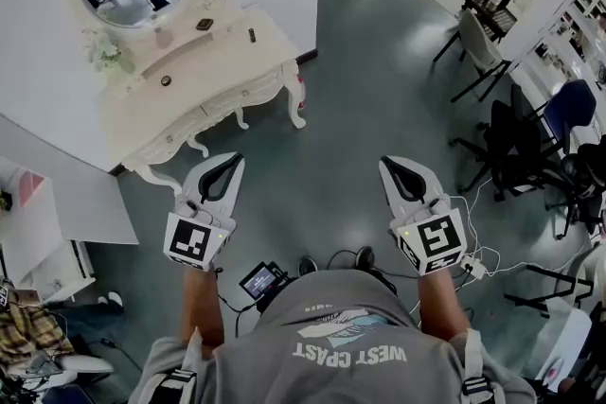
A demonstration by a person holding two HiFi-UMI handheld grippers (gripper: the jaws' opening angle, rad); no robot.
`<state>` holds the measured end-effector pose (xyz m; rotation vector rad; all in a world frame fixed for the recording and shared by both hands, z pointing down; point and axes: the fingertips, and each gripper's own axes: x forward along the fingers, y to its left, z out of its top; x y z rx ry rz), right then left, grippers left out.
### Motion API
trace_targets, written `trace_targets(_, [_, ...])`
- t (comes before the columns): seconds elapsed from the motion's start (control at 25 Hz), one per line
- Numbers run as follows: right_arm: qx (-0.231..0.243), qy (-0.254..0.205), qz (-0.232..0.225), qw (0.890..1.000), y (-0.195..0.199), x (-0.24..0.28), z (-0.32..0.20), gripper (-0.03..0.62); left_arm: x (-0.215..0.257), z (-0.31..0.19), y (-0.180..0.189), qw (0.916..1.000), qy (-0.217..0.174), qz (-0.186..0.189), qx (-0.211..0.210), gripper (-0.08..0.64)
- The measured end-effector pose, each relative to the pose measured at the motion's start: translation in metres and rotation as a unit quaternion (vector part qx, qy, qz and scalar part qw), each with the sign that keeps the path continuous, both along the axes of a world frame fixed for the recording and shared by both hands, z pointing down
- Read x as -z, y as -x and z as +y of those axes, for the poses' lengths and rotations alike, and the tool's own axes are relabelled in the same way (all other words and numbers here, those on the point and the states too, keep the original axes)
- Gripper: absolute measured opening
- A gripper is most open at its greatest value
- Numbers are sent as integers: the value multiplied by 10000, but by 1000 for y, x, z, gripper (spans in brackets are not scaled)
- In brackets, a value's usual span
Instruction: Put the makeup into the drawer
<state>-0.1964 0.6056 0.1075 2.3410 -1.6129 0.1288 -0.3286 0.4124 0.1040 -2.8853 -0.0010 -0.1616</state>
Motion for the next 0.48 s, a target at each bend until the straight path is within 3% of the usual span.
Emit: trace_targets(0.48, [31,-133,-118,9998,-3,5,-23,0,-8,-19,-2,9999,98,-21,-39,2])
